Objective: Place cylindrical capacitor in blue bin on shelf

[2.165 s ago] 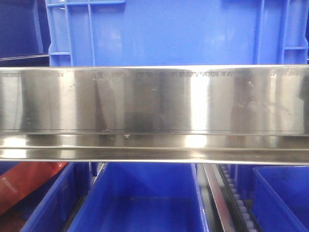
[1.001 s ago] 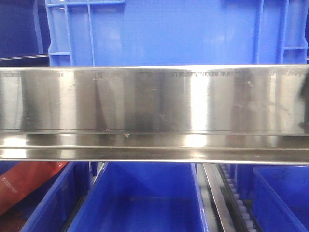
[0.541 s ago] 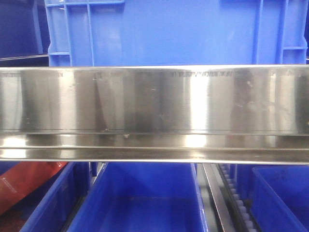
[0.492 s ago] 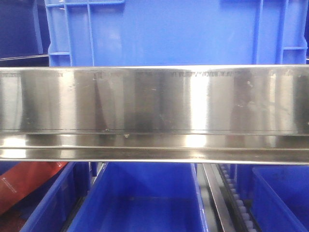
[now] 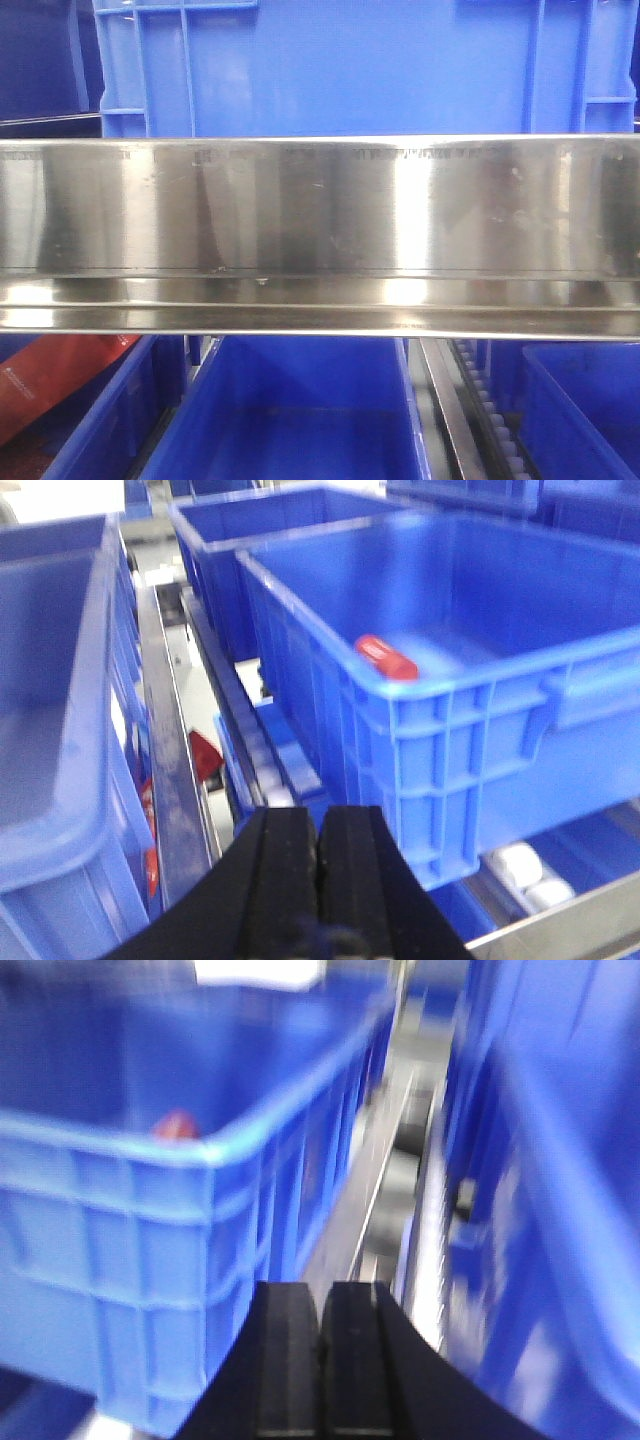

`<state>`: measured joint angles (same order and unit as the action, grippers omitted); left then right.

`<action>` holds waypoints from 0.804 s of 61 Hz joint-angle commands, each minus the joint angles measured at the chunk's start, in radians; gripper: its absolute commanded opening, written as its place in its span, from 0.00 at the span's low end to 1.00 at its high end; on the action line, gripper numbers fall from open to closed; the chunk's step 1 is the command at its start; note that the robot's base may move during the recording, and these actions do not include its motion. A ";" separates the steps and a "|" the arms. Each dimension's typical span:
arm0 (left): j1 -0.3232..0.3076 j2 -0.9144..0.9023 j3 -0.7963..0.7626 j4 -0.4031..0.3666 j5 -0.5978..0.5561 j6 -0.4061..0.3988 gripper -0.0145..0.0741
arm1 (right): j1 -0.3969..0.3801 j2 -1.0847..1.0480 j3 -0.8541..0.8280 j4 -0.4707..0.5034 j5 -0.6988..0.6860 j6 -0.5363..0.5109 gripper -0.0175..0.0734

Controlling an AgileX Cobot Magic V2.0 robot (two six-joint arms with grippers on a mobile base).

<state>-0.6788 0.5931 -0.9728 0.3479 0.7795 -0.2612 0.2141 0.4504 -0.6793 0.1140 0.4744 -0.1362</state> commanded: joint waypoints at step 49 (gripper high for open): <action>-0.001 -0.001 0.003 0.006 -0.021 -0.006 0.04 | -0.004 -0.200 0.007 -0.012 -0.033 0.002 0.02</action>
<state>-0.6788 0.5931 -0.9715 0.3496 0.7795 -0.2612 0.2141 0.2529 -0.6783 0.1140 0.4599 -0.1362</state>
